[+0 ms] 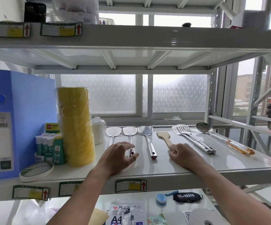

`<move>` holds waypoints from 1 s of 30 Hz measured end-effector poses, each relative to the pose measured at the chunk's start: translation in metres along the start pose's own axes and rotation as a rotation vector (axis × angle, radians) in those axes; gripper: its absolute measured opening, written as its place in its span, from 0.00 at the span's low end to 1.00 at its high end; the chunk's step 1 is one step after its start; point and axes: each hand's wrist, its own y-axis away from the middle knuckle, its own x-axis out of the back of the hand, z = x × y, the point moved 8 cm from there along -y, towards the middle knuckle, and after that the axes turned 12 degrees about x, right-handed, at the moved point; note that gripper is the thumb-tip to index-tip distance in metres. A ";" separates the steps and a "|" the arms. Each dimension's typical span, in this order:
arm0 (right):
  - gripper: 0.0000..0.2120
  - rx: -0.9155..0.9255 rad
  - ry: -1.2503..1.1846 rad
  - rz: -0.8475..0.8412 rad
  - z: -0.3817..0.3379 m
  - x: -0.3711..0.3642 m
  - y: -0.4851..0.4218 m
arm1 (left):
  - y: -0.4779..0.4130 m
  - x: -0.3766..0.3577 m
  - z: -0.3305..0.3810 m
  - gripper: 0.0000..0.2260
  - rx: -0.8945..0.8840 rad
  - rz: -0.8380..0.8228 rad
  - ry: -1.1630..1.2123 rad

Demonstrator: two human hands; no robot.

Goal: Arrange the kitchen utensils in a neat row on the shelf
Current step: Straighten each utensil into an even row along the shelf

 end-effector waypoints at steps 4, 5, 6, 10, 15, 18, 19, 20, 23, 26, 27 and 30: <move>0.19 0.017 -0.020 0.008 -0.005 0.003 0.000 | 0.000 0.001 0.000 0.23 0.003 -0.001 0.003; 0.19 0.022 -0.022 0.007 -0.005 0.004 0.001 | 0.000 0.001 0.000 0.23 0.005 0.000 0.003; 0.20 0.026 -0.021 0.004 -0.006 0.003 0.001 | 0.000 0.001 0.000 0.23 0.006 -0.001 0.001; 0.19 0.042 -0.006 0.004 -0.008 0.003 0.001 | 0.000 0.000 0.000 0.24 0.011 -0.009 0.000; 0.19 0.041 -0.008 0.001 -0.009 0.003 0.000 | 0.001 0.001 0.000 0.24 0.013 -0.009 -0.001; 0.19 0.025 -0.009 0.004 -0.009 0.004 0.001 | 0.000 0.000 -0.001 0.23 0.021 -0.013 0.006; 0.19 0.018 -0.014 0.004 -0.009 0.004 0.002 | 0.000 0.000 -0.001 0.23 0.021 -0.014 0.008; 0.20 0.012 -0.020 0.002 -0.008 0.004 0.002 | 0.000 0.000 -0.001 0.23 0.022 -0.017 0.008; 0.20 -0.007 -0.028 0.000 -0.008 0.006 0.003 | 0.000 0.000 0.000 0.23 0.021 -0.015 0.008; 0.21 -0.012 -0.016 0.057 -0.009 0.015 0.004 | -0.001 0.001 -0.001 0.23 0.026 -0.013 0.008; 0.19 0.004 -0.008 0.095 -0.009 0.019 0.005 | 0.000 0.001 -0.001 0.23 0.027 -0.015 0.009; 0.15 0.024 0.072 0.198 0.001 0.036 0.008 | 0.000 0.001 -0.002 0.23 0.030 -0.014 0.010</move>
